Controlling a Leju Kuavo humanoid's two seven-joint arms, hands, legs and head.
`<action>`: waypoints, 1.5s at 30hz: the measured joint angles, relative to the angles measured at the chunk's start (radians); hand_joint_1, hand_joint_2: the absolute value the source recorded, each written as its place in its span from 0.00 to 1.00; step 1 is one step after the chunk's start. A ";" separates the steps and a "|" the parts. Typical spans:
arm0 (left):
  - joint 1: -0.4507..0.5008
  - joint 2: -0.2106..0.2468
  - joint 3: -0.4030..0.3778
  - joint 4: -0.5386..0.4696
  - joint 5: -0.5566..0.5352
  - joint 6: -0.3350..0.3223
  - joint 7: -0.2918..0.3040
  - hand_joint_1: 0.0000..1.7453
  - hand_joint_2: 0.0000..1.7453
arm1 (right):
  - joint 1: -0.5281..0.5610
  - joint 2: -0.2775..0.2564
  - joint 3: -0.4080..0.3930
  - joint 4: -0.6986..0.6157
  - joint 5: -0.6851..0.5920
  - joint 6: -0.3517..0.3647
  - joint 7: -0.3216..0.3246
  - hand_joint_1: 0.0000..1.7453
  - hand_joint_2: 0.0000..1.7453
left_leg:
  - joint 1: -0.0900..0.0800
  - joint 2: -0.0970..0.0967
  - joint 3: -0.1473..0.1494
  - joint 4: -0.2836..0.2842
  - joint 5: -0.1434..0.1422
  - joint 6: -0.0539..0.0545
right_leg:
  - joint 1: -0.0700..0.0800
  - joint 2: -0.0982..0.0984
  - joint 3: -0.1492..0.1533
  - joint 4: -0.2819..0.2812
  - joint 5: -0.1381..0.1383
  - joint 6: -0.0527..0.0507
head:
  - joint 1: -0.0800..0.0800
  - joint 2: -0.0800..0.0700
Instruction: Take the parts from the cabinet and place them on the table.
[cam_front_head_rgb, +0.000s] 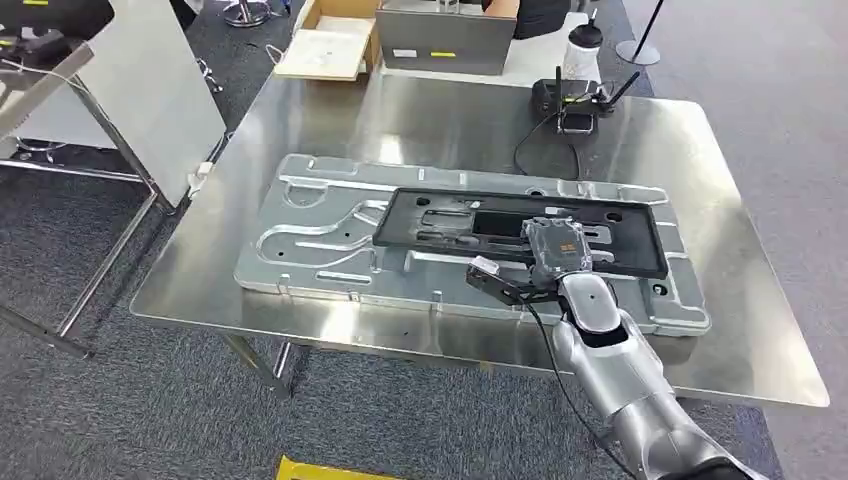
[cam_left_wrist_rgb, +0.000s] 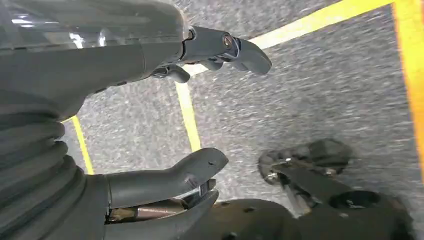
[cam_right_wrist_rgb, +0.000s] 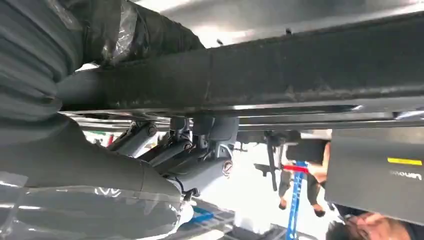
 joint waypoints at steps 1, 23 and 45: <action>-0.006 0.000 0.000 0.000 0.000 0.000 -0.001 0.00 1.00 | 0.000 -0.001 0.000 0.000 0.000 0.000 -0.004 1.00 1.00 | 0.003 -0.001 -0.008 -0.002 -0.007 -0.010 | 0.004 0.001 0.005 -0.011 -0.024 -0.001 | 0.003 0.000; -0.007 0.009 0.000 0.000 0.003 0.022 0.012 0.00 0.00 | 0.013 -0.008 -0.013 0.014 -0.001 -0.003 -0.003 0.00 1.00 | 0.017 0.010 -0.099 -0.005 0.087 0.000 | -0.009 0.006 0.020 0.160 -0.181 0.032 | 0.000 0.000; -0.007 0.010 0.002 0.000 0.013 -0.010 0.018 0.00 0.00 | -0.006 -0.008 -0.024 0.050 -0.003 0.000 -0.017 0.00 0.00 | 0.020 0.005 -0.076 0.033 0.052 -0.039 | -0.012 -0.002 0.071 -0.016 -0.043 -0.010 | 0.001 0.000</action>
